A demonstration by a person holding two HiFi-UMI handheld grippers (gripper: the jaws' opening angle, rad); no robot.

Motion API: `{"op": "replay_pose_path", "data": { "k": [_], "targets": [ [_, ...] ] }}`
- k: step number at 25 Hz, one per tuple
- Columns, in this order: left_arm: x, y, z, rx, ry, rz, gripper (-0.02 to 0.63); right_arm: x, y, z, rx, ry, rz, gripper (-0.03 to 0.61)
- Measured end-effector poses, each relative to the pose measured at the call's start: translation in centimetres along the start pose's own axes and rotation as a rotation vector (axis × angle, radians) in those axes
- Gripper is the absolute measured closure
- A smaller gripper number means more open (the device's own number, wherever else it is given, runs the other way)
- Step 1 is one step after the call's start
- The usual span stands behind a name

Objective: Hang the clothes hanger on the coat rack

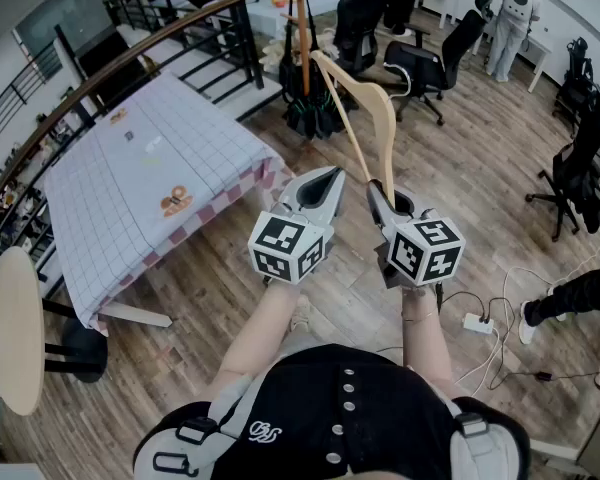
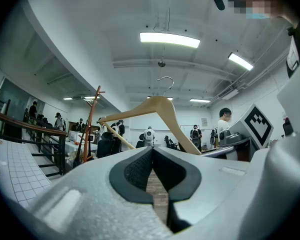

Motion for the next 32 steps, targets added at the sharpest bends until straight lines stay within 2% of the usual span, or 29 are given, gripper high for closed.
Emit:
{"op": "replay_pose_path", "data": {
  "k": [11,20,27,32],
  "targets": [
    [-0.8,0.8,-0.4,0.036,-0.007,-0.009,0.615,-0.7,0.3,0.5,0.018,-0.002,-0.032,0.578],
    [-1.6,1.0,-1.2,0.030,-0.016,-0.030,0.615,-1.6,-0.5,1.4,-0.003,-0.012,-0.023,0.578],
    [-4.7,0.3,-4.9,0.014,-0.026,-0.020,0.615,-5.4,-1.7,3.7,-0.008,-0.024,-0.018,0.577],
    [-8.3,-2.0,-10.9,0.032,-0.009,-0.010,0.614,-10.7,-5.5,5.3,-0.010,-0.005,-0.011,0.577]
  ]
}}
Point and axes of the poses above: the fingertips, and each gripper's own axes: x backward along the fingers, z to its right, y out of its underside, the point moved 8 cm from there along x, backward along the fingers, and after that the axes turned 6 degrees about -z, right-handed, at the moved point
